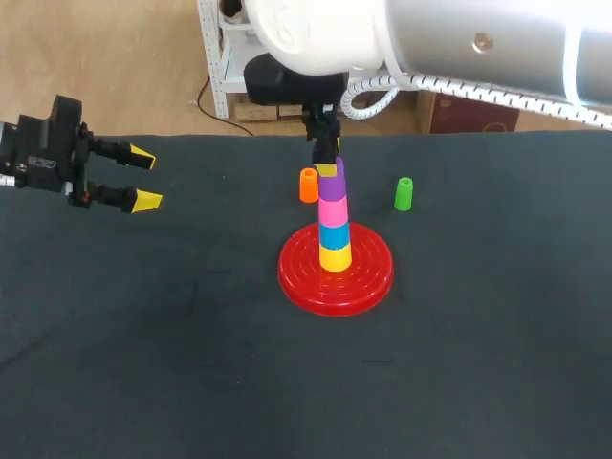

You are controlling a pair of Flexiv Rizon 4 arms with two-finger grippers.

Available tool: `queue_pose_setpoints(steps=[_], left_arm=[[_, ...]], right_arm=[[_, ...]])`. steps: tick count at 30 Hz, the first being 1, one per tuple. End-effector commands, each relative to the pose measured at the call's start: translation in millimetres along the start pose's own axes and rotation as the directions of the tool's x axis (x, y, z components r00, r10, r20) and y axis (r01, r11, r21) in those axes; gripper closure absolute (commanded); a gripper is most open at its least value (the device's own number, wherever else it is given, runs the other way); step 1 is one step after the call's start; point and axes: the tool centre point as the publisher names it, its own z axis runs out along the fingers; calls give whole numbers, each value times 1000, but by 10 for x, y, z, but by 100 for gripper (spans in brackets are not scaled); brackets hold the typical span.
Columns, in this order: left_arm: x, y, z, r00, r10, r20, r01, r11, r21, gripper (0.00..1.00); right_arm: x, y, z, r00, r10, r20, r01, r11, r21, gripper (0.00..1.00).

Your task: Pick up and stack the cylinders on the red base in this order: pink,purple,orange,green

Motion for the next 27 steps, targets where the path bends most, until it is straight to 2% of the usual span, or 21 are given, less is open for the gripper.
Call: queue_pose_setpoints(steps=[1, 4, 7, 8, 9, 18, 25, 27], left_arm=[[15, -15, -4, 1000, 3, 5, -3, 1000, -4, 0], [15, -15, -4, 1000, 3, 5, -3, 1000, -4, 0], [15, -15, -4, 1000, 3, 5, -3, 1000, -4, 0], [15, -15, -4, 1000, 3, 5, -3, 1000, -4, 0], [15, -15, -4, 1000, 3, 5, -3, 1000, -4, 0], [15, -15, -4, 1000, 3, 5, -3, 1000, -4, 0], [15, -15, -4, 1000, 3, 5, -3, 1000, -4, 0], [15, -15, -4, 1000, 3, 5, -3, 1000, -4, 0]], right_arm=[[0, 98, 205, 1000, 18, 19, -17, 1000, -8, 100], [-3, 142, 256, 998, 35, 42, -35, 999, -10, 100], [5, 151, 189, 997, 48, 61, -48, 999, 2, 100], [7, 152, 152, 997, 49, 65, -50, 999, 7, 71], [9, 154, 109, 996, 51, 73, -52, 999, 15, 0], [47, 114, -256, 997, 46, 56, -49, 997, 56, 0], [24, -59, -338, 998, 44, 54, -47, 997, 56, 0], [7, -126, -334, 995, 58, 77, -61, 997, 48, 0]])
